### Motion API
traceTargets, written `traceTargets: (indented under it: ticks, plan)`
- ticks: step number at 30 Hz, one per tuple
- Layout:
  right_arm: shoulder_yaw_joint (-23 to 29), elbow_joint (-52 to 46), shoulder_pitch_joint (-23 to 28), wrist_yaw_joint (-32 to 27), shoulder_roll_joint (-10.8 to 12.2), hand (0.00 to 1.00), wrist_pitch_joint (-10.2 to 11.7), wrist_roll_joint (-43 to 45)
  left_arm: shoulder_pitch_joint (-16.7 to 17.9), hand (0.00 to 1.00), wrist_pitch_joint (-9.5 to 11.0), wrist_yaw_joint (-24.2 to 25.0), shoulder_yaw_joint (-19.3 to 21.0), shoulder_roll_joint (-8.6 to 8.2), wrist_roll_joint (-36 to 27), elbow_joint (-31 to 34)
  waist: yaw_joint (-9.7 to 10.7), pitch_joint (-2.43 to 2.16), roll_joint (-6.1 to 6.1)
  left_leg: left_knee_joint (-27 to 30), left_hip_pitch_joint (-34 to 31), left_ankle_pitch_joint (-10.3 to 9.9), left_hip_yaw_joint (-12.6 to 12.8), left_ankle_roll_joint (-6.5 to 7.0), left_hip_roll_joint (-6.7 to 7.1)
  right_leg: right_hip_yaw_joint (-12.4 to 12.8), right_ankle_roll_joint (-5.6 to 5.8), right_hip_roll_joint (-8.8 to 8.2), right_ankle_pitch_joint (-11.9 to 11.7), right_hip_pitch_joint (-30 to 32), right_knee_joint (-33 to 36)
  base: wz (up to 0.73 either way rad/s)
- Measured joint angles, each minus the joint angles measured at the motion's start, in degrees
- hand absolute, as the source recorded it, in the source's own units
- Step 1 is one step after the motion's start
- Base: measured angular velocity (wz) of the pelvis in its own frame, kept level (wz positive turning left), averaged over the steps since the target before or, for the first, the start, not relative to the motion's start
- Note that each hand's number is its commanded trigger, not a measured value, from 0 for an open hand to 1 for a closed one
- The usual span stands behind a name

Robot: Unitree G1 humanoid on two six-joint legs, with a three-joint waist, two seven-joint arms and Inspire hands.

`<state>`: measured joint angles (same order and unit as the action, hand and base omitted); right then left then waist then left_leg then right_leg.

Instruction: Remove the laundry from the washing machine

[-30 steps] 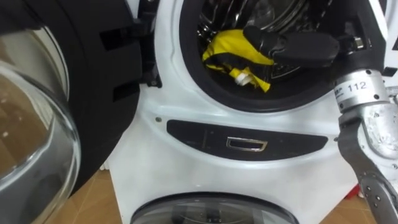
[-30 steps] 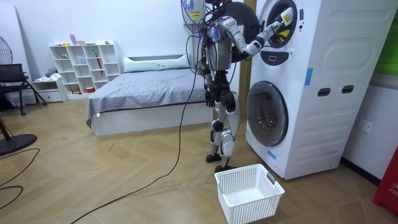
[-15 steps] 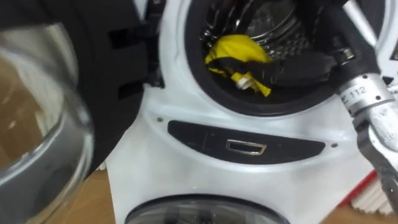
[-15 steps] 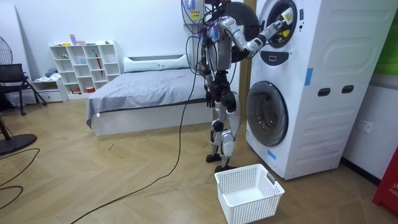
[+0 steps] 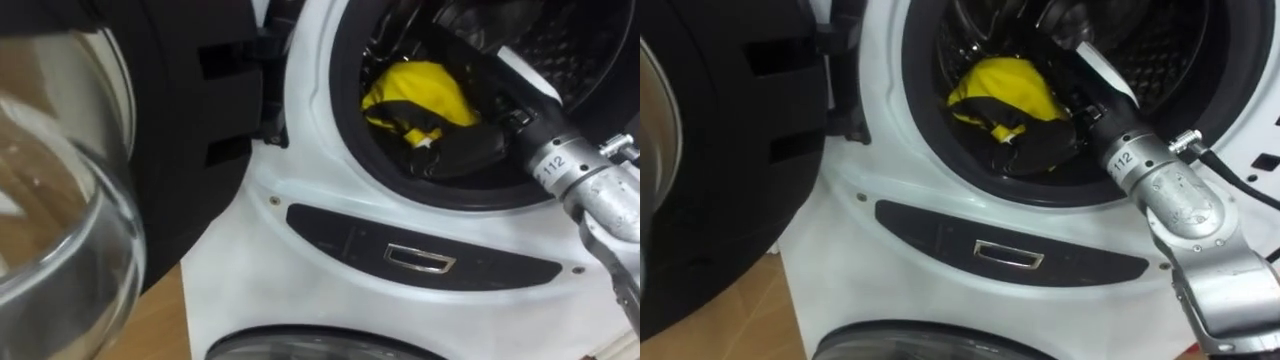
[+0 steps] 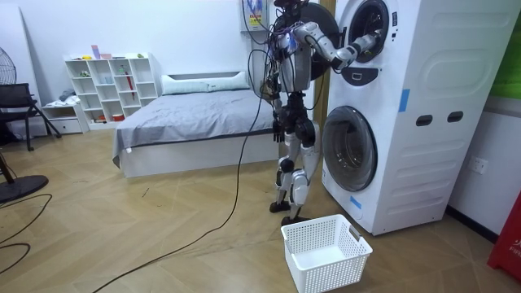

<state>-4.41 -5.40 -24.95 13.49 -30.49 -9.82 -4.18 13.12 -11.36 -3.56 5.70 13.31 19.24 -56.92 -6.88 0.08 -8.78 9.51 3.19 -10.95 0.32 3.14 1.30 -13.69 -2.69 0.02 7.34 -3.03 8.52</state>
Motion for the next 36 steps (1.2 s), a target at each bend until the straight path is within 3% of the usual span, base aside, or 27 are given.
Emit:
traceTargets:
  ticks: [6, 7, 8, 9, 18, 28, 36]
  plan:
    - [-0.01, 0.02, -0.68, 1.21, 0.02, 0.00, -0.09, 0.75, 0.54, 0.00, -0.15, 0.14, -0.03, 0.00, -0.98, -0.44, -0.45, 0.13, 0.18, 0.03, -0.01, -0.11, -0.03, -0.27, -0.20, -0.39, -0.30, 0.10, 0.52, -0.06, 0.00, 0.00]
    - [-0.01, 0.01, -0.68, 1.29, 0.03, 0.24, -0.06, 1.15, 0.51, 0.00, -0.23, 0.16, -0.03, 0.00, -1.01, -0.65, -0.53, 0.13, 0.19, 0.04, -0.01, -0.13, -0.02, -0.30, -0.22, -0.42, -0.33, 0.12, 0.58, -0.06, 0.00, 0.00]
    - [0.07, -0.02, -0.70, 1.57, 0.04, 0.82, 0.16, 1.92, 0.53, 0.00, -0.26, 0.25, -0.03, 0.00, -1.06, -0.75, -0.70, 0.14, 0.20, 0.04, 0.00, -0.14, -0.02, -0.36, -0.27, -0.43, -0.39, 0.16, 0.64, -0.06, 0.01, 0.00]
    - [0.10, -0.11, -0.75, 1.65, 0.04, 1.00, 0.40, 2.22, 0.59, 0.00, -0.26, 0.29, -0.03, 0.00, -1.08, -0.74, -0.82, 0.14, 0.20, 0.04, 0.01, -0.15, -0.03, -0.41, -0.33, -0.47, -0.45, 0.21, 0.68, -0.08, 0.02, 0.00]
    - [-0.89, -2.70, -0.76, 4.83, -0.32, 1.00, 0.40, 7.23, 0.22, 0.00, -0.74, 0.86, 0.02, -0.07, -1.10, -0.77, -0.75, 0.12, 0.14, 0.09, -0.01, -0.15, -0.22, -0.74, -0.47, -0.65, -0.69, 0.34, 1.01, -0.10, 0.13, 0.00]
    - [-0.91, -0.41, -3.27, 3.19, -0.61, 1.00, 0.25, 15.30, -0.98, 0.00, -0.35, 0.75, 0.18, 0.07, -1.22, -0.77, -2.59, 0.19, -0.90, -0.23, 0.15, -0.19, -1.03, -0.64, -0.48, -0.76, -0.65, 0.45, 1.03, -0.18, 0.09, 0.05]
    - [-1.12, -3.17, -3.20, 3.87, -0.97, 1.00, -0.36, 15.58, -1.64, 0.00, 0.74, 0.13, -0.33, 0.19, -1.95, -2.50, -2.10, 0.45, -0.53, -0.91, 0.64, -0.24, -0.88, -0.59, -0.57, 1.11, -0.62, 0.70, 1.03, -0.09, 0.11, -0.02]
